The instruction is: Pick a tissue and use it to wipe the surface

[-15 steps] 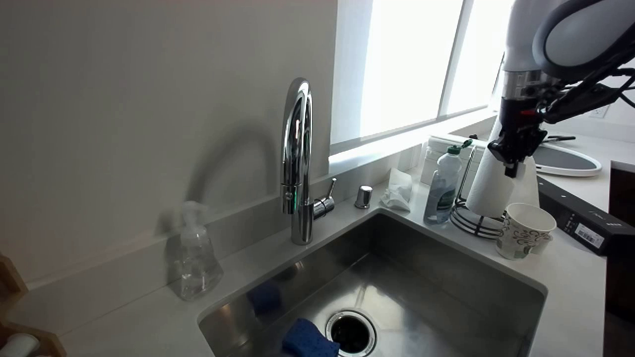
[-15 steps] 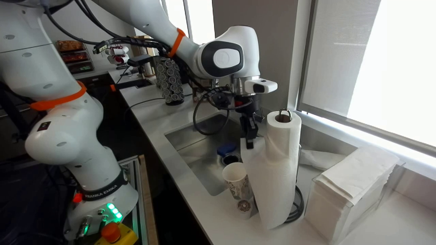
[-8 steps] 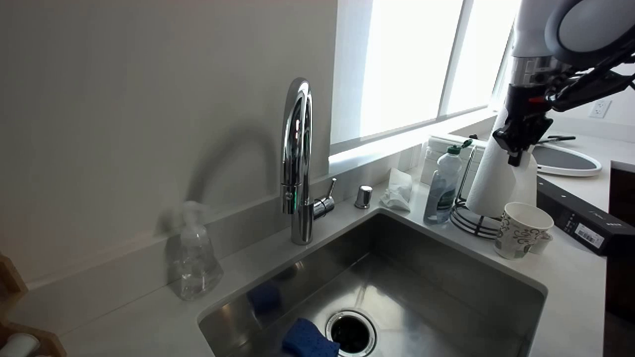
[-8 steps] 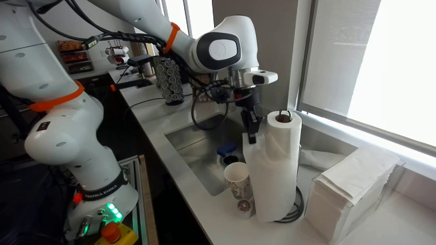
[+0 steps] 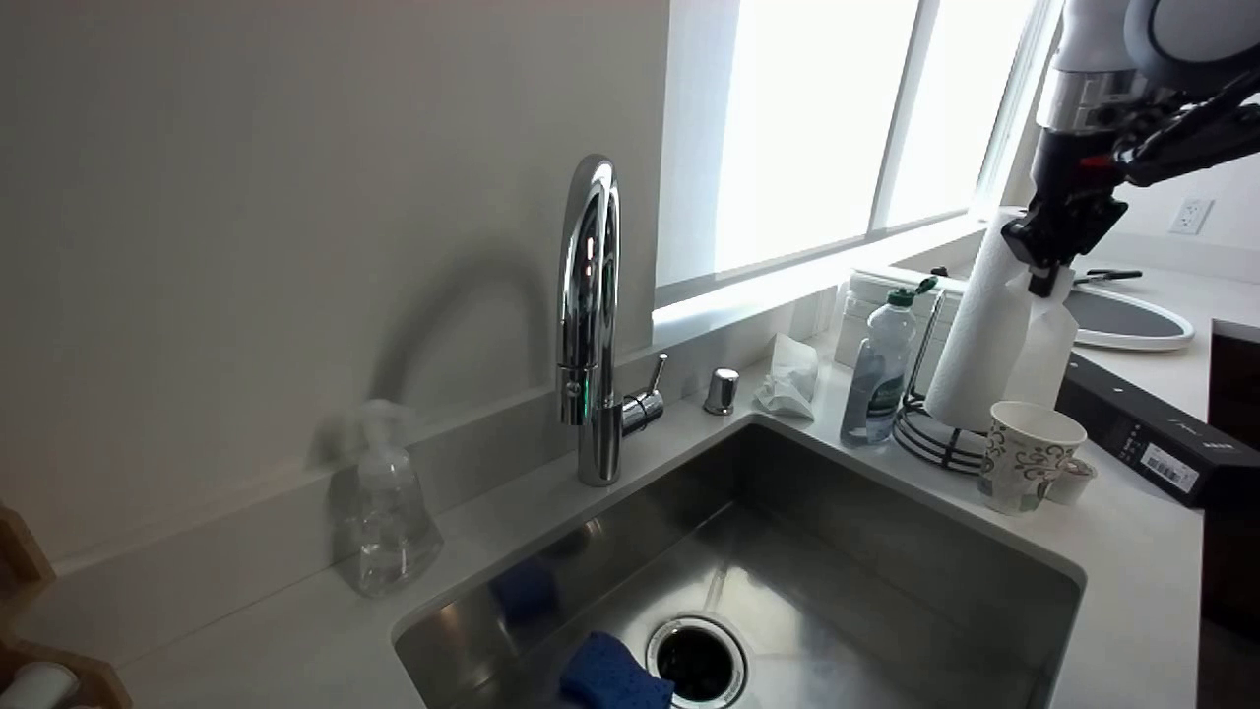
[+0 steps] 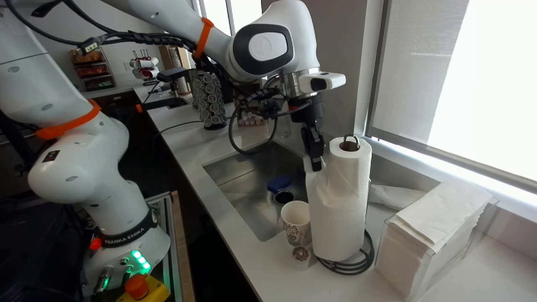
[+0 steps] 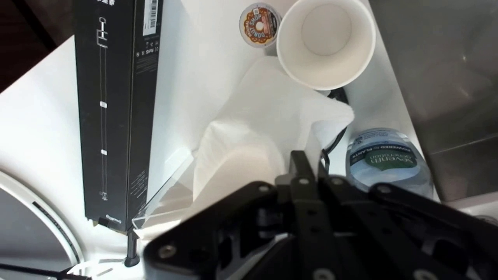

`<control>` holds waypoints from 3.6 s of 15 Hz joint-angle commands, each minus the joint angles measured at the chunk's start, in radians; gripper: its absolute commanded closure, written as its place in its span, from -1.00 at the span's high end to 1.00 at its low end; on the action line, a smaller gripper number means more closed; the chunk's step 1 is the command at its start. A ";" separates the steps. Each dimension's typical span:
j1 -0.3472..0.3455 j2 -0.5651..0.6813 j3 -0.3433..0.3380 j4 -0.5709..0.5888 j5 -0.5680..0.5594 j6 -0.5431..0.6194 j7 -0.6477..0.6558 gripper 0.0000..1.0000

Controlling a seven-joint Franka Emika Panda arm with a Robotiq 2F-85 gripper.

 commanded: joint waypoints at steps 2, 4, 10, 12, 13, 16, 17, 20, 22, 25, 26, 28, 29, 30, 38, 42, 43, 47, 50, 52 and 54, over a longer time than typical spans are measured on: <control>-0.017 -0.083 0.010 -0.041 -0.030 0.027 0.020 -0.99; -0.021 -0.104 0.013 -0.044 -0.028 0.027 0.018 -0.99; -0.027 -0.149 0.024 -0.054 -0.025 0.026 0.008 -0.99; -0.026 -0.155 0.028 -0.059 -0.021 0.023 0.005 -0.99; -0.024 -0.159 0.030 -0.064 -0.018 0.023 0.000 -0.99; -0.014 -0.165 0.045 -0.073 -0.016 0.022 -0.008 -0.99; -0.011 -0.167 0.051 -0.076 -0.015 0.021 -0.010 -0.99; -0.003 -0.165 0.067 -0.082 -0.014 0.020 -0.016 -0.99; 0.003 -0.160 0.074 -0.084 -0.010 0.020 -0.021 -0.99; 0.010 -0.155 0.085 -0.086 -0.007 0.019 -0.028 -0.99; 0.012 -0.151 0.089 -0.084 -0.002 0.015 -0.018 -0.99; 0.022 -0.142 0.092 -0.076 0.024 -0.008 -0.018 -0.99; 0.030 -0.134 0.092 -0.074 0.038 -0.017 -0.030 -0.99; 0.037 -0.126 0.092 -0.074 0.044 -0.016 -0.036 -0.99; 0.080 -0.025 0.117 -0.070 0.035 0.000 -0.039 -0.99; 0.103 0.042 0.118 -0.062 0.035 0.008 -0.065 -0.99; 0.108 0.057 0.115 -0.060 0.039 0.007 -0.079 -0.99; 0.119 0.126 0.107 -0.054 0.037 0.021 -0.151 -0.99; 0.131 0.172 0.107 -0.050 0.049 0.029 -0.231 -0.99; 0.140 0.204 0.110 -0.045 0.042 0.033 -0.270 -0.99; 0.149 0.222 0.110 -0.037 0.056 0.034 -0.308 -0.99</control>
